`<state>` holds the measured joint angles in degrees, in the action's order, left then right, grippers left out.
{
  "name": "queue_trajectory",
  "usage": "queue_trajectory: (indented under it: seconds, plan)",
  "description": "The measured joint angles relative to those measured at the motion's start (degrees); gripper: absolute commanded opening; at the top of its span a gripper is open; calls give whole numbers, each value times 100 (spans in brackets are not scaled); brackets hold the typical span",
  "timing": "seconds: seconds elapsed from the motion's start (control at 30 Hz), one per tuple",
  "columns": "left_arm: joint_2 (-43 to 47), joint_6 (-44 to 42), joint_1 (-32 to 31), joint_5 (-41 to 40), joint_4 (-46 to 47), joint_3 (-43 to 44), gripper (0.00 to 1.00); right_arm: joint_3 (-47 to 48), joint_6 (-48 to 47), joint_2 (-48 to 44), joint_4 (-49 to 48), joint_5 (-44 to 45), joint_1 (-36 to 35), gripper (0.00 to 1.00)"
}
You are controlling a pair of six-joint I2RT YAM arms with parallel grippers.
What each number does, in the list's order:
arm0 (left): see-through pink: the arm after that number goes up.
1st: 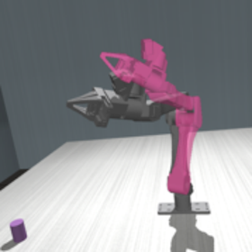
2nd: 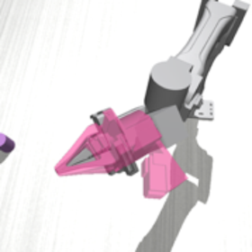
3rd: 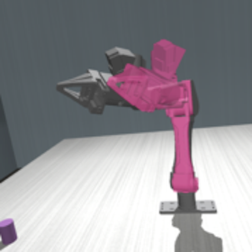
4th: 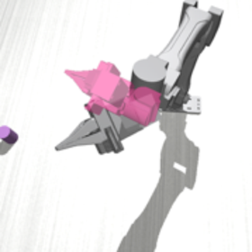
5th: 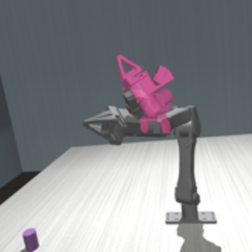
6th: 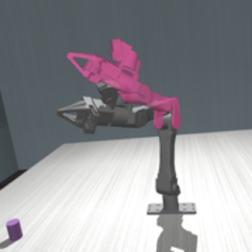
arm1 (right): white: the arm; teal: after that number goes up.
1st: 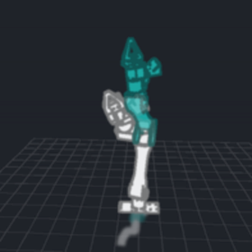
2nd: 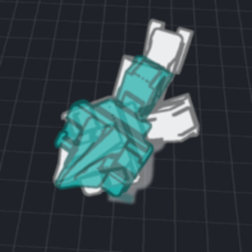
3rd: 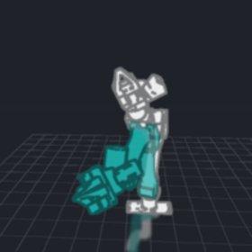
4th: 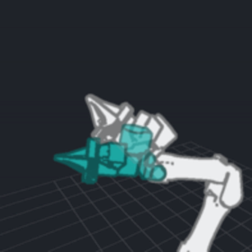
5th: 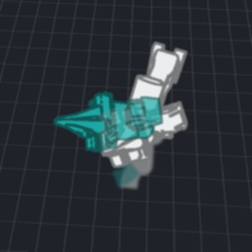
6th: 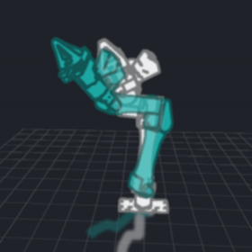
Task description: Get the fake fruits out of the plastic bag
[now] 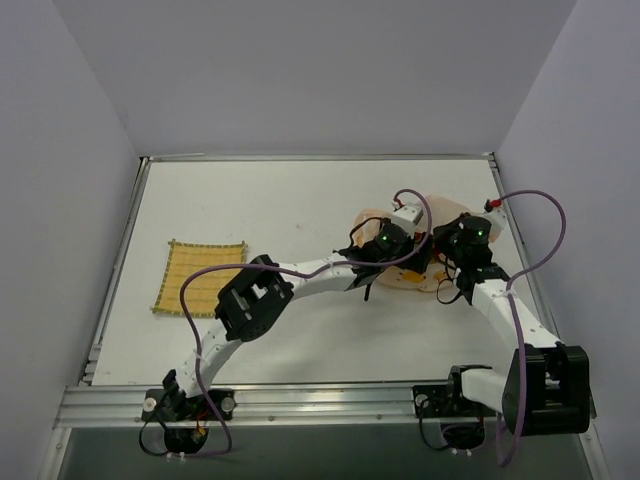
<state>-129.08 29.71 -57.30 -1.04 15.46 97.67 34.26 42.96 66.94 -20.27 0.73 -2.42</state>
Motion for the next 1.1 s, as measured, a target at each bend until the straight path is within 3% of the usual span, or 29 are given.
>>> queue_trajectory:
  seconds: [0.47, 0.67, 0.9, 1.1]
  plan:
    - [-546, -323, 42, 55, -645, 1032, 82, 0, -103, 57, -170, 278, 240, 0]
    - [-846, -640, 61, -487, -964, 1123, 81, 0, 17, 72, -297, -374, 278, 0]
    - [-898, -918, -26, -811, -874, 872, 40, 0, 227, 85, -505, -870, 433, 0]
    - [-586, -940, -61, -658, -728, 435, 31, 0, 267, 90, -579, -949, 459, 0]
